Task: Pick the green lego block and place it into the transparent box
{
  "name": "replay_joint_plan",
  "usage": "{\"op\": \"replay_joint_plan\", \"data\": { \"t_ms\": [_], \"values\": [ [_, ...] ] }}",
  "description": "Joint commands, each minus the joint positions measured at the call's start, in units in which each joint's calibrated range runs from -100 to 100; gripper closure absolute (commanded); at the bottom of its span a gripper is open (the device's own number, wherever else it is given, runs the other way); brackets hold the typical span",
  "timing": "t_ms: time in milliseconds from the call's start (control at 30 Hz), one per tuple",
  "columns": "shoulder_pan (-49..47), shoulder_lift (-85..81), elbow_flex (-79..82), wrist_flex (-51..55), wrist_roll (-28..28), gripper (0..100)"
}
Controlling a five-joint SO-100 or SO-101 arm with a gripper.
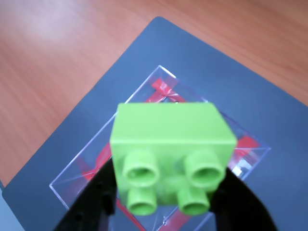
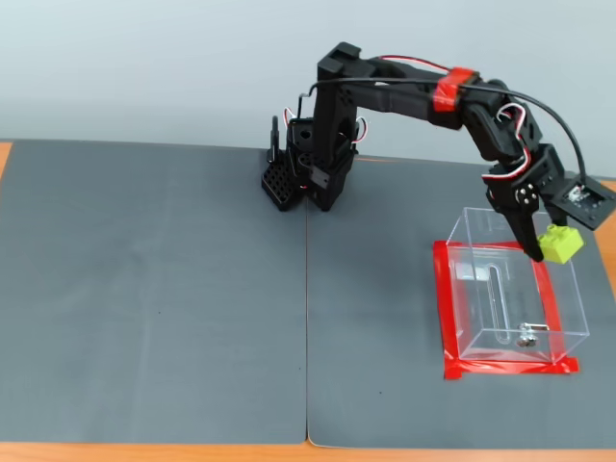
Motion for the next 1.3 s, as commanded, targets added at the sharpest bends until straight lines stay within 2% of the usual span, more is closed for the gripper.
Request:
{"op": "replay_joint_plan", "data": {
  "t_ms": [0,400,500,633,667,1167,1267],
  "values": [
    [0.2,1.58,-2.59,0.14,0.03,93],
    [0.05,5.39,-2.68,0.14,0.18,90],
    [0.05,5.14,-3.31,0.83,0.08,80],
    [-0.62,4.97,-5.39,7.78,-0.02,64],
    [-0.62,4.97,-5.48,8.47,-0.08,64],
    [-0.4,3.19,-8.29,9.25,-0.08,64],
    [-0.25,0.48,-8.29,8.56,-0.08,72]
  ]
}}
